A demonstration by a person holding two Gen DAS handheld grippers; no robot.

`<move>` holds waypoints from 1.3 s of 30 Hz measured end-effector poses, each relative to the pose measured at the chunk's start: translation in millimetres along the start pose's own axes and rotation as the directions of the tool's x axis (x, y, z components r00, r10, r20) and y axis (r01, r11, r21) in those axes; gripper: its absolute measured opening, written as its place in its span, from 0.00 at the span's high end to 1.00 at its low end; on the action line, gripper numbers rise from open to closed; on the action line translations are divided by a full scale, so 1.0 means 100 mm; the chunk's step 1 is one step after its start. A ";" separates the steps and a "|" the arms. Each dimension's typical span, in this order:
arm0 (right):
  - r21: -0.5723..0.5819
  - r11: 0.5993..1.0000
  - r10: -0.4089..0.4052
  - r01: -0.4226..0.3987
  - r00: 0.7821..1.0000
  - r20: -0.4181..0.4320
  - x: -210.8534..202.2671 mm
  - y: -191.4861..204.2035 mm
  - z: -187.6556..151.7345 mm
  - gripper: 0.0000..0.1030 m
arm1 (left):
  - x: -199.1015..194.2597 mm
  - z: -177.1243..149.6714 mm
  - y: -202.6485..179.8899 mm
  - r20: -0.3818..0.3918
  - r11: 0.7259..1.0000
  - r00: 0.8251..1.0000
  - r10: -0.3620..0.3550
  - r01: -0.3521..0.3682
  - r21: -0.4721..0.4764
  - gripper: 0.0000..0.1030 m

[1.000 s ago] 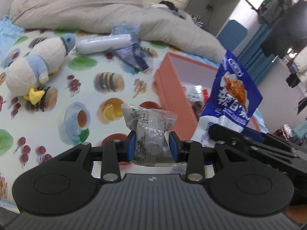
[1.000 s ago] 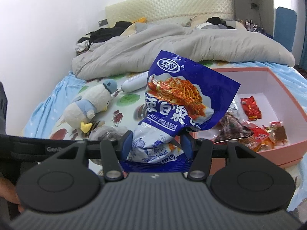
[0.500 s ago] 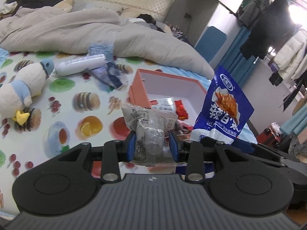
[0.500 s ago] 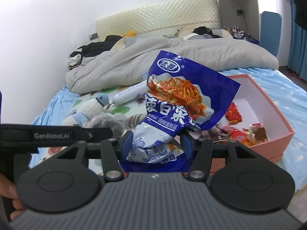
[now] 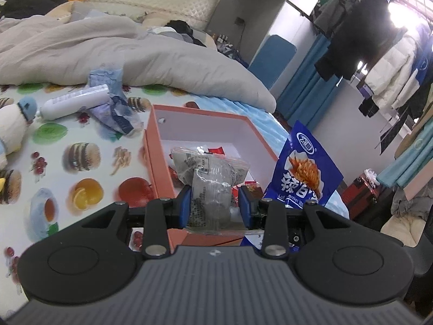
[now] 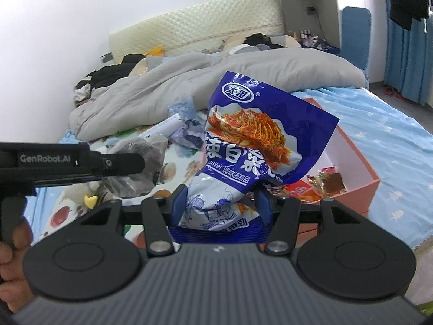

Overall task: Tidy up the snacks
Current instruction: 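Carry both held packets over the pink box, then open both tools to drop the packets into the pink box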

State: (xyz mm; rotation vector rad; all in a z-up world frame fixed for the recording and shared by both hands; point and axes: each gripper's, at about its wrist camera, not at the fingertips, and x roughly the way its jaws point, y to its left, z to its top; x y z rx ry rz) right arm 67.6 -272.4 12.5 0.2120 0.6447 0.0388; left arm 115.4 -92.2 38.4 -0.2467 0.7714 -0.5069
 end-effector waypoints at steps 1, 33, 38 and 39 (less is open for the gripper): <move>0.004 1.000 -0.005 0.005 1.000 -0.003 0.03 -0.03 0.01 0.45 | 0.06 0.02 -0.01 -0.007 1.000 1.000 -0.002 0.002 0.002 0.59; 0.051 0.995 -0.080 0.087 0.988 -0.133 1.80 -0.91 0.53 0.44 | 2.47 0.84 0.25 -0.204 0.996 0.977 0.059 -0.043 0.081 0.59; 0.039 0.995 -0.088 0.095 0.984 -0.152 1.86 -0.91 0.53 0.43 | 2.46 0.86 0.34 -0.206 0.996 0.976 0.066 -0.053 0.068 0.55; 0.041 0.994 -0.093 0.101 0.983 -0.157 1.87 -0.91 0.53 0.42 | 2.46 0.86 0.36 -0.202 0.996 0.976 0.080 -0.068 0.065 0.52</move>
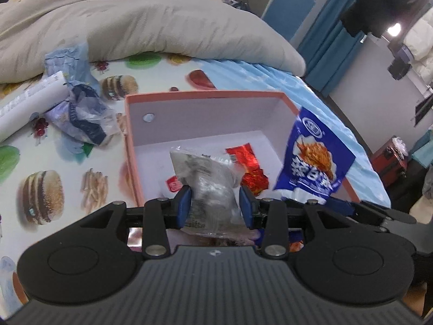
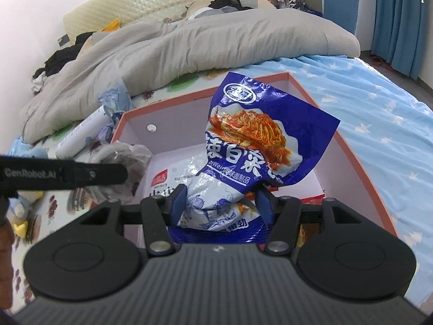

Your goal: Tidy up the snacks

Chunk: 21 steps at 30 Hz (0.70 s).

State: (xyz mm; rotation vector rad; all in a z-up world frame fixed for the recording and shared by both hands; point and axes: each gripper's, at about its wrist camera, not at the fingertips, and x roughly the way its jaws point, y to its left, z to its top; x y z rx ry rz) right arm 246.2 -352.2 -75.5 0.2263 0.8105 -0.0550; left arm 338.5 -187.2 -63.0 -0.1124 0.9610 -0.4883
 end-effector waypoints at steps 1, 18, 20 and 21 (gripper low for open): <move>0.007 1.000 -0.002 0.002 1.000 -0.001 0.00 0.00 0.00 0.39 | -0.02 0.00 0.01 0.006 1.000 1.000 0.014 -0.014 -0.002 0.45; 0.042 0.999 -0.006 0.000 0.992 0.126 -0.79 0.09 0.02 0.17 | -1.07 -0.03 -0.21 0.175 0.999 0.984 0.023 -0.030 0.034 0.29; 0.039 0.999 -0.008 0.002 0.990 0.142 -0.91 0.11 0.01 0.17 | -1.23 -0.06 -0.24 0.193 0.999 0.981 0.021 -0.030 0.040 0.29; 0.039 0.999 -0.008 0.003 0.989 0.149 -0.97 0.12 0.01 0.17 | -1.31 -0.08 -0.27 0.202 0.999 0.979 0.020 -0.029 0.042 0.29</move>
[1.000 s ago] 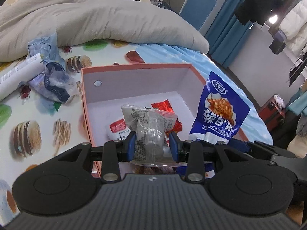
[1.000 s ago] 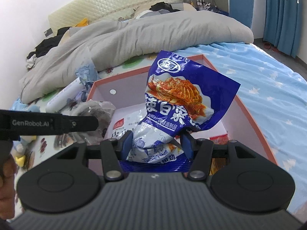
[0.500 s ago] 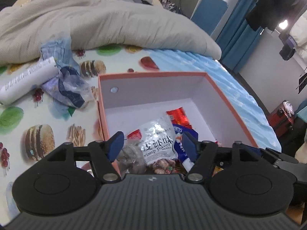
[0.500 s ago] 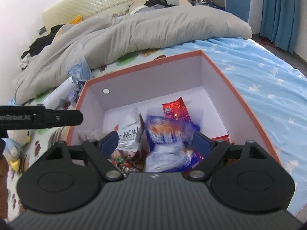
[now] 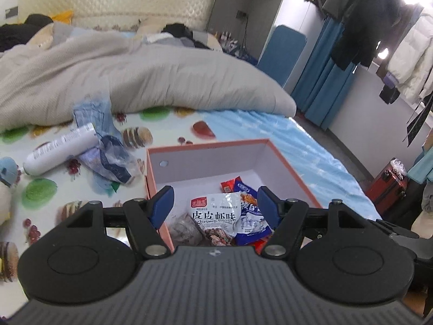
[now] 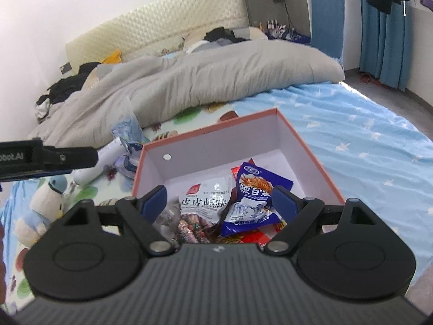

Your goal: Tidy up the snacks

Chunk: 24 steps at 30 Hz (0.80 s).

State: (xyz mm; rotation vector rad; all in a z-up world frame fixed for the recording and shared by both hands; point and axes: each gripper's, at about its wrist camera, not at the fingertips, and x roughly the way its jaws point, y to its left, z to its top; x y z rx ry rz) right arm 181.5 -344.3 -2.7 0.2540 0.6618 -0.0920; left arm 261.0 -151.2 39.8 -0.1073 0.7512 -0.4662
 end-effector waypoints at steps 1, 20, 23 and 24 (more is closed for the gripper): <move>0.002 1.000 0.001 -0.001 1.000 0.009 -0.06 0.01 0.00 0.17 | -0.08 -0.01 -0.02 0.008 1.000 1.000 -0.003 0.003 0.003 0.29; -0.015 1.000 0.022 -0.020 0.985 0.172 -1.38 0.19 0.01 0.17 | -1.61 -0.21 -0.59 0.151 0.998 0.988 -0.033 0.026 0.050 0.29; -0.008 1.000 0.020 -0.018 0.980 0.199 -1.63 0.19 -0.02 0.17 | -1.89 -0.28 -0.72 0.189 0.997 0.981 -0.031 0.018 0.074 0.28; -0.012 1.000 0.020 -0.018 0.978 0.208 -1.70 0.19 -0.04 0.17 | -1.95 -0.31 -0.74 0.194 0.997 0.980 -0.035 0.020 0.077 0.28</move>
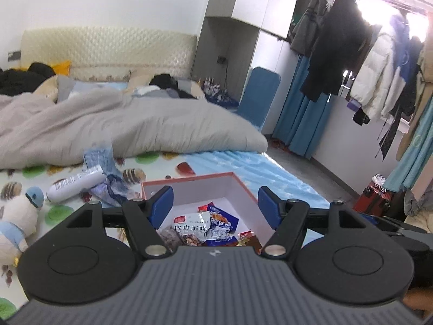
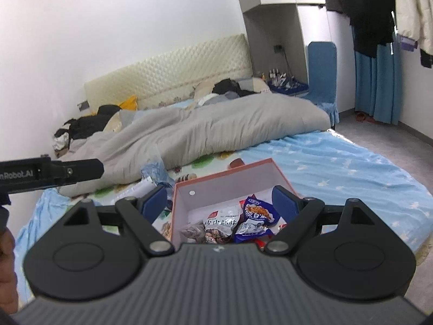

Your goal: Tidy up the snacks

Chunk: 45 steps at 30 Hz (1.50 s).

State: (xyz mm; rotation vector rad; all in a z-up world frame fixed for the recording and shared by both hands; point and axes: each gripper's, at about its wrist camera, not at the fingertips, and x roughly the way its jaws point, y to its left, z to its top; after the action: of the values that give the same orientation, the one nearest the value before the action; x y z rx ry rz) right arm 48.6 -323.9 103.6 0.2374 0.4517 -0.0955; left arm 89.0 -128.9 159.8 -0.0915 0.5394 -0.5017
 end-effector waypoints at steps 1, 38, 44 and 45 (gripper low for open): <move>-0.005 1.000 0.004 -0.004 1.000 0.012 -0.08 0.01 0.00 0.17 | -0.09 -0.02 -0.04 0.004 1.000 1.000 -0.003 0.003 0.003 0.28; -0.050 0.999 0.016 -0.017 1.000 -0.012 -0.78 0.00 -0.80 0.17 | -1.15 -1.00 -0.14 0.002 0.988 0.989 0.151 -0.151 0.005 0.01; -0.067 0.998 0.015 -0.015 1.000 -0.003 -0.82 0.01 -0.81 0.17 | -1.16 -1.02 -0.13 0.003 0.987 0.987 0.161 -0.161 -0.003 0.01; -0.074 0.997 0.009 -0.009 1.000 -0.002 -0.82 0.02 -0.81 0.17 | -1.16 -1.03 -0.13 0.000 0.987 0.987 0.159 -0.159 -0.006 0.01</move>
State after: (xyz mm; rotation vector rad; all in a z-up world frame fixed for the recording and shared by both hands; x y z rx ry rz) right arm -58.6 -299.0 69.8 0.1670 0.4548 -0.0699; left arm -54.9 -79.8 128.9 -0.0537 0.5432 -0.3446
